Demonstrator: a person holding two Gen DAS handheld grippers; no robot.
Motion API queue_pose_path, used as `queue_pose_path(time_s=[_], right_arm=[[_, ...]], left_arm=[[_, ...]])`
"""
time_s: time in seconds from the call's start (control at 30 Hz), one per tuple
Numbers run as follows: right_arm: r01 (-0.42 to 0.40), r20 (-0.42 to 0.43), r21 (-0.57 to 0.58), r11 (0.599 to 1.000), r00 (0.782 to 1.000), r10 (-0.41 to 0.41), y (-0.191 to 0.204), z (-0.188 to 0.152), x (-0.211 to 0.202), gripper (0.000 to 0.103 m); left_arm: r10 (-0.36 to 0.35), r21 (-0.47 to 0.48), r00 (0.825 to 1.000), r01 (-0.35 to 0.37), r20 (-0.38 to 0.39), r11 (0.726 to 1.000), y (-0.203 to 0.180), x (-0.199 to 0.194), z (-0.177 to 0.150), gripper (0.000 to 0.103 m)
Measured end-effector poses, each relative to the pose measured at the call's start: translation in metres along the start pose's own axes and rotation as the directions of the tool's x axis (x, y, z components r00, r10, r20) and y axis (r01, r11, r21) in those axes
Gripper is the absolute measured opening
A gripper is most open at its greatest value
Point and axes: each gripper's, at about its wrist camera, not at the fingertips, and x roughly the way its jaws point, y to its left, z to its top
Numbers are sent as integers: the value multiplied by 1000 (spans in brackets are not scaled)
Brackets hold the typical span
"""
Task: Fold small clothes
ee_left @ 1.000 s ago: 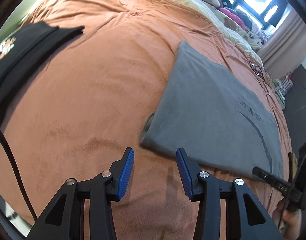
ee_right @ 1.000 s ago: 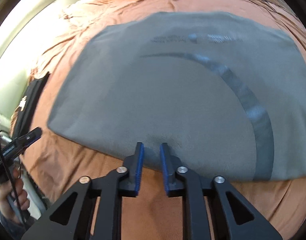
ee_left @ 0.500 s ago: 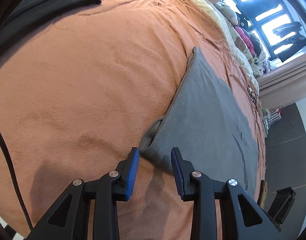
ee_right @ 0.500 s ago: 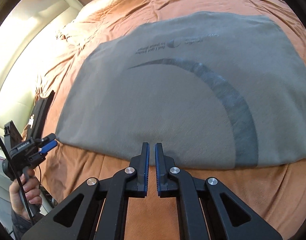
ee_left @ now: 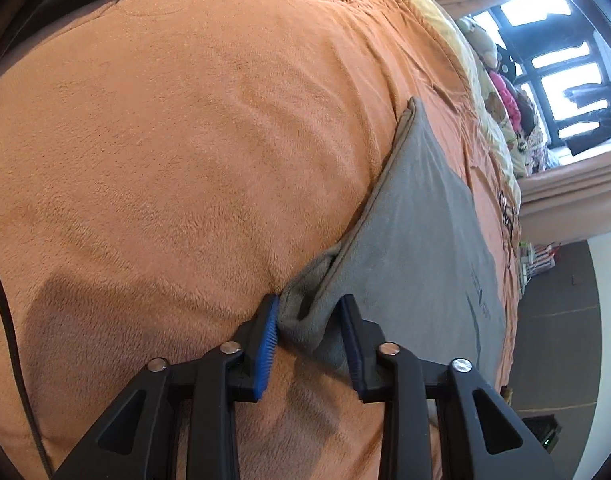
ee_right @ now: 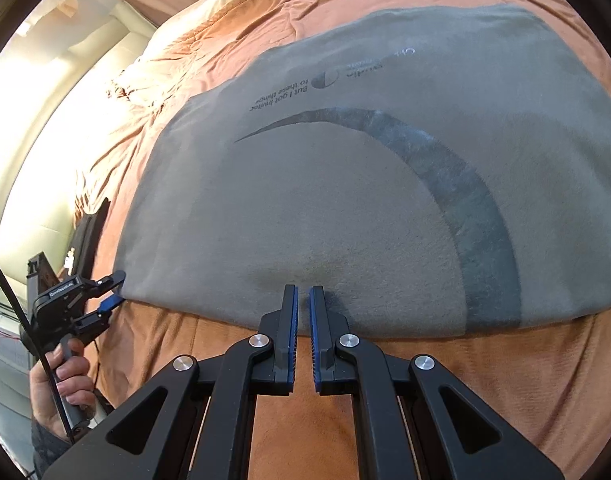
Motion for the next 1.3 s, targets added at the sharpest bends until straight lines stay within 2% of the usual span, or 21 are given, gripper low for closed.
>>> queue_pose_path(time_s=[0.03, 0.1, 0.23, 0.33, 0.5, 0.7, 0.83, 1.0, 1.2, 1.3], right_arm=[[-5, 9, -3, 1000, 1000, 5, 0, 1, -2, 2], [-4, 30, -8, 1000, 1000, 4, 1, 2, -3, 2], [7, 55, -26, 1000, 998, -5, 5, 1, 6, 2], [19, 31, -42, 999, 999, -17, 3, -8, 20, 2], [44, 45, -87, 995, 998, -41, 11, -16, 18, 2], [-8, 58, -51, 999, 998, 11, 10, -15, 14, 2], [-7, 49, -56, 998, 999, 10, 6, -13, 18, 2], [-7, 33, -37, 999, 999, 8, 6, 3, 26, 2], [37, 21, -32, 999, 999, -37, 6, 43, 35, 2], [62, 4, -35, 997, 998, -62, 7, 63, 43, 2]], left_arm=[[-12, -7, 1000, 12, 3, 1000, 1, -1, -1, 19], [-33, 1, 999, 33, 8, 999, -1, -3, -3, 14], [-42, 47, 998, 40, 40, 998, -7, -11, -8, 9], [-60, 60, 997, 57, 57, 997, -9, -18, -9, 8], [-130, 12, 988, 130, 77, 991, -10, -27, -9, 8], [-172, -10, 981, 173, 95, 985, -15, -33, -8, 7], [-186, -17, 977, 189, 103, 982, -20, -32, -8, 7], [-203, -36, 973, 208, 111, 977, -20, -32, -5, 7], [-208, -66, 970, 217, 124, 974, -21, -31, -3, 7], [-186, -74, 974, 197, 133, 978, -21, -30, -4, 7]])
